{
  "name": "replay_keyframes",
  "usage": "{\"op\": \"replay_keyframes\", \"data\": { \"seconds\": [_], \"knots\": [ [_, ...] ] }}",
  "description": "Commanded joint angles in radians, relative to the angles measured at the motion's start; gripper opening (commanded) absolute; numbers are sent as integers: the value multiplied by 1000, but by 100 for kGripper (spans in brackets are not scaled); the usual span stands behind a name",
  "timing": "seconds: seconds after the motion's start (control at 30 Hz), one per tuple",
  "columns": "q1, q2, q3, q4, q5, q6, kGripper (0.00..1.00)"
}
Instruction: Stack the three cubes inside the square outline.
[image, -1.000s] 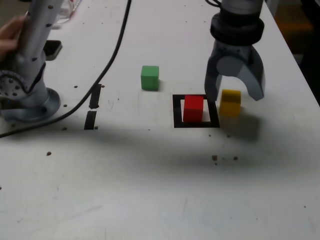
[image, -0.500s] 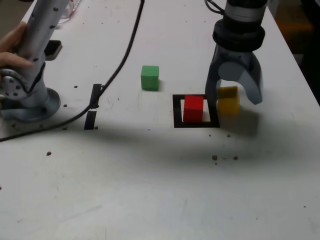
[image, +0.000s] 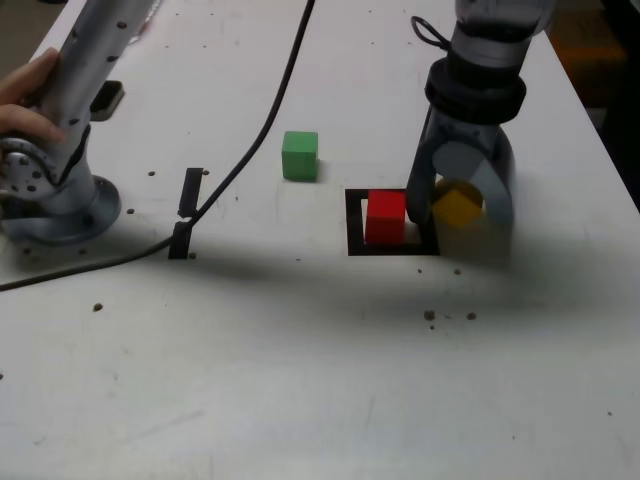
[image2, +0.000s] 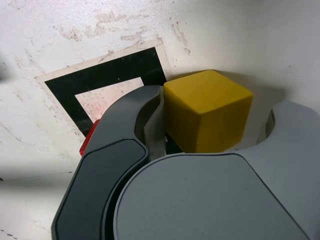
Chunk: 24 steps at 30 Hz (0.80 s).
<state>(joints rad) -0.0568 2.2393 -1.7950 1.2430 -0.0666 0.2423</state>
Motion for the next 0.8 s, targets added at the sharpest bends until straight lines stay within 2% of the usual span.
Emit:
{"op": "replay_keyframes", "data": {
  "seconds": [0.0,0.33,0.43,0.57,0.77],
  "knots": [
    [2,6,-4,1,-2,2,77],
    [2,16,-4,2,-12,2,77],
    [2,16,-5,2,-16,2,73],
    [5,17,-2,-1,-11,2,60],
    [8,12,3,-21,-6,0,35]
  ]
}}
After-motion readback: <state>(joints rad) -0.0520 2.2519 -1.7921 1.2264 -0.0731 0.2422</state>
